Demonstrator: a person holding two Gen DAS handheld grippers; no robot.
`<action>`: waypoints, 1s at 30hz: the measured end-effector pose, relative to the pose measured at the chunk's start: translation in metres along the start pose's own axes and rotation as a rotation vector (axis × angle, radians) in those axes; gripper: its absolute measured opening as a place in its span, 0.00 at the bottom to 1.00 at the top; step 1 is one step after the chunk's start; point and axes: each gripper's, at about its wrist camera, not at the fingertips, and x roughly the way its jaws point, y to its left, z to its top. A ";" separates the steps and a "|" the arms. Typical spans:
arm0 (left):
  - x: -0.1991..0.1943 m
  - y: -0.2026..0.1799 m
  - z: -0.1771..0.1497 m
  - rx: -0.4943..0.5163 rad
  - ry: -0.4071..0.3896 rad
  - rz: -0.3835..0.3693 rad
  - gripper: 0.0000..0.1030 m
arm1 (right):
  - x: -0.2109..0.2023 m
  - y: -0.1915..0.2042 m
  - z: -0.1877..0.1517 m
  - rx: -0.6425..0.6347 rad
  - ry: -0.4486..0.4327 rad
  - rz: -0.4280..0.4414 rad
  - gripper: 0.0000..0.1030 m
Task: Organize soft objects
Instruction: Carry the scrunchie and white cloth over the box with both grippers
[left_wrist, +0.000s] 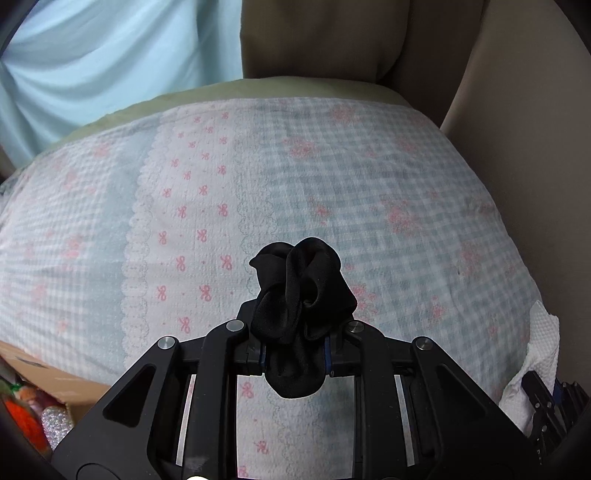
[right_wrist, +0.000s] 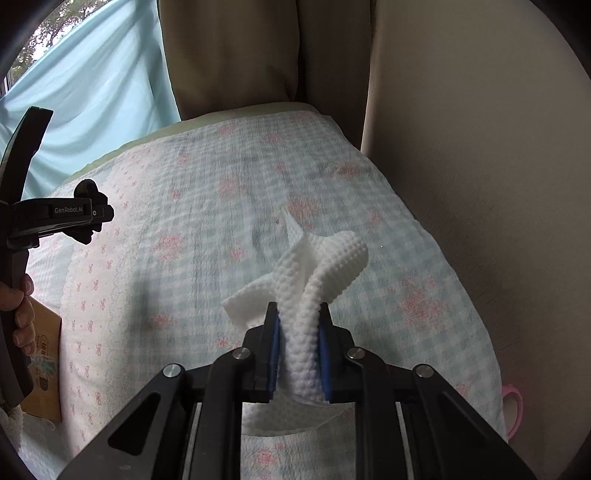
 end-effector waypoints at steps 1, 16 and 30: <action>-0.011 -0.001 0.002 0.000 -0.007 -0.005 0.17 | -0.008 0.001 0.004 0.001 -0.008 0.000 0.16; -0.222 0.020 0.012 -0.022 -0.151 -0.030 0.17 | -0.163 0.051 0.076 -0.047 -0.145 0.070 0.16; -0.351 0.165 -0.024 -0.121 -0.212 0.009 0.17 | -0.270 0.202 0.094 -0.181 -0.199 0.192 0.16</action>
